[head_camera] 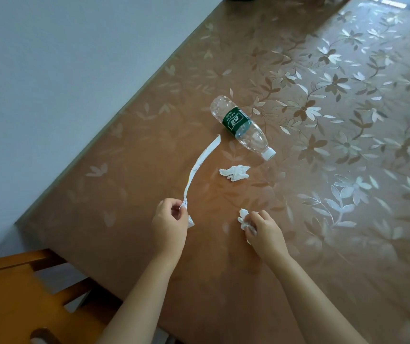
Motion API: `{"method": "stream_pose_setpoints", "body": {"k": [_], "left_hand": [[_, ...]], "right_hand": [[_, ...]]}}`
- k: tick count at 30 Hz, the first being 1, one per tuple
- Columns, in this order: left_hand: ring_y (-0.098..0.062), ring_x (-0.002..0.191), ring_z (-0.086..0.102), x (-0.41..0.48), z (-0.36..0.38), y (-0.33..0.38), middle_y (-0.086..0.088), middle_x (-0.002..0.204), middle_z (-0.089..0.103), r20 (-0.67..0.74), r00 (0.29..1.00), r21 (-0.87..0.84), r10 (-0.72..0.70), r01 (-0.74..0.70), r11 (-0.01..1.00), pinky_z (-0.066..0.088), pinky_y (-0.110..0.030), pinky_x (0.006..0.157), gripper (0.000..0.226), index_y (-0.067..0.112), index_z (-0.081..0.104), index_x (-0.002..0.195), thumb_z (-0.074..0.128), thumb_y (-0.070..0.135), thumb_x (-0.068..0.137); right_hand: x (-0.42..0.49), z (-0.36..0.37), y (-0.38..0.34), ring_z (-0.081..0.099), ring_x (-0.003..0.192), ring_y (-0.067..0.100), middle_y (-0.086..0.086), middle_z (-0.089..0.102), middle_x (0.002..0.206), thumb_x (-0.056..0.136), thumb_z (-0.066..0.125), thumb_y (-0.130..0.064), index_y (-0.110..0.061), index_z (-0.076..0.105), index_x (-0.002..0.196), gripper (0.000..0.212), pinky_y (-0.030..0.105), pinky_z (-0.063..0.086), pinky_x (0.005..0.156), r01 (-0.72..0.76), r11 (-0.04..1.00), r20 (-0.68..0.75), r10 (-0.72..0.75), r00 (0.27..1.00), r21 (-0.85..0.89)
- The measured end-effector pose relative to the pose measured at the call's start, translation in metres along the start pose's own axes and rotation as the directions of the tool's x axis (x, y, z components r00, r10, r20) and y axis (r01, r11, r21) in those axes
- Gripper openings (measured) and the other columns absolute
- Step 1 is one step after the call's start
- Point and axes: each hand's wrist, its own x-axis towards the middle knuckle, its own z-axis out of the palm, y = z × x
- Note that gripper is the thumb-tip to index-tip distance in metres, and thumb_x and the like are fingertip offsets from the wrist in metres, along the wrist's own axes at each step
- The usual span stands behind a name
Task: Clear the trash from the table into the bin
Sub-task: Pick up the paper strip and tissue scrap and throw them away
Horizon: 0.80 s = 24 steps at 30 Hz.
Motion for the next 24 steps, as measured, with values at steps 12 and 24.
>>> {"method": "stream_pose_setpoints", "body": {"k": [12, 24], "left_hand": [[-0.015, 0.073, 0.062, -0.072, -0.040, 0.016, 0.000, 0.082, 0.063, 0.114, 0.982, -0.040, 0.149, -0.145, 0.989, 0.052, -0.029, 0.062, 0.012, 0.019, 0.058, 0.081, 0.061, 0.008, 0.083], [-0.009, 0.069, 0.056, -0.144, -0.019, 0.036, 0.003, 0.077, 0.060, 0.424, 0.808, -0.110, 0.410, -0.403, 0.908, 0.048, -0.029, 0.064, 0.017, 0.020, 0.059, 0.077, 0.064, 0.004, 0.081]], "right_hand": [[-0.077, -0.013, 0.002, 0.049, 0.054, 0.013, 0.004, 0.049, 0.077, 0.080, 0.060, -0.005, -0.008, 0.058, 0.075, 0.006, 0.017, 0.035, 0.049, -0.123, 0.986, -0.069, 0.131, 0.989, 0.115], [-0.196, -0.067, 0.024, 0.044, 0.053, 0.006, -0.011, 0.040, 0.072, 0.073, 0.060, 0.006, -0.011, 0.054, 0.071, 0.018, 0.020, 0.044, 0.050, -0.184, 0.958, -0.330, 0.250, 0.910, 0.220]]}}
